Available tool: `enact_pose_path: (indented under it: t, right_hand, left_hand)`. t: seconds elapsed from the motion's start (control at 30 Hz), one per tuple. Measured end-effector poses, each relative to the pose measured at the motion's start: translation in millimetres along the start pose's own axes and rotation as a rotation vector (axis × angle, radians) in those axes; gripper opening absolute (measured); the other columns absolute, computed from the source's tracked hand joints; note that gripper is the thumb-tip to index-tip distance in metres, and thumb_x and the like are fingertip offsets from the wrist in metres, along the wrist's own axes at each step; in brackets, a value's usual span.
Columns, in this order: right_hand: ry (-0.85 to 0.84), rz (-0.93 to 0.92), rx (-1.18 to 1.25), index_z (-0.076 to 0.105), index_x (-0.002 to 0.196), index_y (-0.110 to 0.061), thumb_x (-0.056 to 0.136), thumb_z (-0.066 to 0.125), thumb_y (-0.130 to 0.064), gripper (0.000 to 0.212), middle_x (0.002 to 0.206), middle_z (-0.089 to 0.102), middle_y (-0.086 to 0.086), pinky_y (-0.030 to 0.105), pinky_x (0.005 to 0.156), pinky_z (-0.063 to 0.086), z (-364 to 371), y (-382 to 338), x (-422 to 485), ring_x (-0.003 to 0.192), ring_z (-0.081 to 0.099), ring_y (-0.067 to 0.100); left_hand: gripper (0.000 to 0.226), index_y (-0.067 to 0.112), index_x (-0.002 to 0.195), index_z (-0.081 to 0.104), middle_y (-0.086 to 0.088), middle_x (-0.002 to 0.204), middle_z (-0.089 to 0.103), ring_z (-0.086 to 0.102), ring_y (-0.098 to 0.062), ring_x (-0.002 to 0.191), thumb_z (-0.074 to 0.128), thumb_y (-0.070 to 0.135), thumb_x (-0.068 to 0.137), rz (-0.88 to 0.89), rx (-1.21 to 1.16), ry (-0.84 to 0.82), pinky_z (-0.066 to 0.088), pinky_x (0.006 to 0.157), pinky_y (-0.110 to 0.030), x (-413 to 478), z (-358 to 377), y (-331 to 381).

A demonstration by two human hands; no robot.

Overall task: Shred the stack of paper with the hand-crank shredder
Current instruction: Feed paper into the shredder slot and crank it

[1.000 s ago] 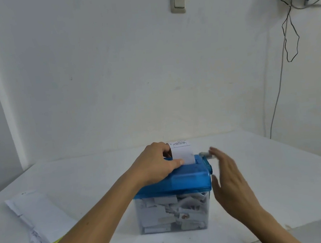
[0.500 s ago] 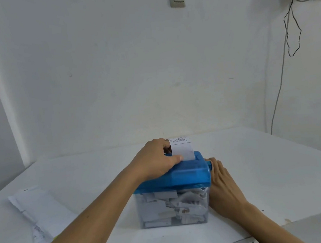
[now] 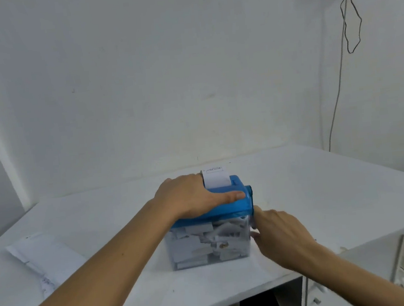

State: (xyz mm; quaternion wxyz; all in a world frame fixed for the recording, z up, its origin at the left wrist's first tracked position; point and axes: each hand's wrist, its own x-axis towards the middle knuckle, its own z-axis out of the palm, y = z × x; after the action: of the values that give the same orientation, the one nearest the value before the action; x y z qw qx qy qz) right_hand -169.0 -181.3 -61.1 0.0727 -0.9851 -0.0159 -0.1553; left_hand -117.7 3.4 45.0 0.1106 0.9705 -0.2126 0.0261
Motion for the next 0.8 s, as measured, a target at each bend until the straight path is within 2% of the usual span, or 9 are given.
enact_pose_path:
  t: [0.1,0.17,0.23,0.33,0.43,0.53,0.6,0.67,0.8]
  right_hand:
    - [-0.151,0.005,-0.062,0.058,0.093,-0.018,0.093,0.058,-0.035,0.017,0.090,0.064,0.000,0.030,0.069,0.052,-42.2,-9.9,-15.1,0.080,0.061,0.018]
    - [-0.244,-0.008,-0.003,0.050,0.071,-0.015,0.089,0.062,-0.033,0.028,0.070,0.053,0.000,0.027,0.056,0.041,-82.1,-13.9,-9.5,0.063,0.051,0.014]
    - [-0.271,0.012,0.040,0.048,0.061,-0.013,0.090,0.064,-0.041,0.042,0.061,0.050,-0.001,0.028,0.052,0.035,-121.5,-17.1,9.6,0.055,0.044,0.014]
    - [-0.146,0.055,0.088,0.043,0.054,-0.013,0.087,0.064,-0.052,0.055,0.050,0.042,-0.002,0.028,0.050,0.030,-141.7,-16.5,48.7,0.049,0.036,0.018]
    - [0.044,0.101,0.082,0.031,0.055,-0.016,0.082,0.063,-0.036,0.047,0.051,0.033,-0.002,0.029,0.051,0.026,-126.7,-10.9,75.4,0.052,0.030,0.020]
    - [0.164,0.113,0.118,0.037,0.055,-0.016,0.081,0.059,-0.026,0.036,0.052,0.038,-0.001,0.027,0.051,0.029,-107.4,-5.4,93.1,0.052,0.034,0.022]
    - [0.173,0.098,0.246,0.046,0.057,-0.014,0.089,0.062,-0.032,0.040,0.055,0.049,-0.001,0.027,0.052,0.034,-92.7,-2.5,105.5,0.052,0.042,0.020]
    - [0.148,0.104,0.439,0.047,0.058,-0.012,0.093,0.065,-0.042,0.049,0.058,0.053,0.002,0.027,0.052,0.036,-79.0,-0.2,113.4,0.053,0.043,0.018]
    - [0.120,0.236,0.662,0.053,0.054,-0.011,0.098,0.058,-0.048,0.058,0.054,0.056,0.000,0.025,0.051,0.038,-45.2,4.6,113.6,0.047,0.044,0.014]
  left_hand:
    - [0.112,0.047,0.121,0.061,0.012,0.122,0.067,0.061,-0.020,0.102,0.024,0.113,0.038,-0.021,-0.010,-0.019,0.051,0.089,-0.038,-3.7,0.1,1.2]
    - [0.110,0.047,0.120,0.061,0.013,0.119,0.067,0.061,-0.018,0.101,0.027,0.113,0.038,-0.025,-0.031,-0.027,0.052,0.090,-0.039,-3.6,-2.5,0.2]
    - [0.106,0.048,0.126,0.058,0.014,0.122,0.066,0.061,-0.017,0.101,0.030,0.111,0.045,-0.010,-0.036,-0.046,0.053,0.090,-0.039,-4.9,-4.6,1.3]
    - [0.102,0.049,0.137,0.052,0.010,0.128,0.065,0.060,-0.019,0.102,0.036,0.107,0.055,-0.004,-0.019,-0.055,0.054,0.090,-0.038,-2.9,-4.5,1.6]
    - [0.102,0.050,0.142,0.049,0.009,0.136,0.062,0.057,-0.021,0.106,0.039,0.106,0.057,0.002,-0.044,-0.046,0.052,0.093,-0.038,-1.0,-2.0,-1.8]
    - [0.110,0.049,0.138,0.051,0.011,0.133,0.064,0.059,-0.021,0.109,0.032,0.110,0.049,0.023,-0.036,-0.041,0.052,0.096,-0.040,2.6,0.0,-3.8]
    - [0.114,0.050,0.134,0.052,0.012,0.127,0.066,0.060,-0.019,0.106,0.026,0.113,0.042,0.042,-0.031,-0.031,0.052,0.094,-0.041,4.8,1.1,-4.5]
    - [0.117,0.051,0.133,0.052,0.013,0.124,0.066,0.060,-0.018,0.105,0.023,0.114,0.039,0.049,-0.025,-0.020,0.051,0.095,-0.040,6.0,1.8,-4.6]
    - [0.111,0.046,0.124,0.057,0.013,0.112,0.068,0.061,-0.012,0.096,0.024,0.113,0.044,0.067,-0.012,-0.004,0.051,0.090,-0.038,9.7,3.5,-8.2]
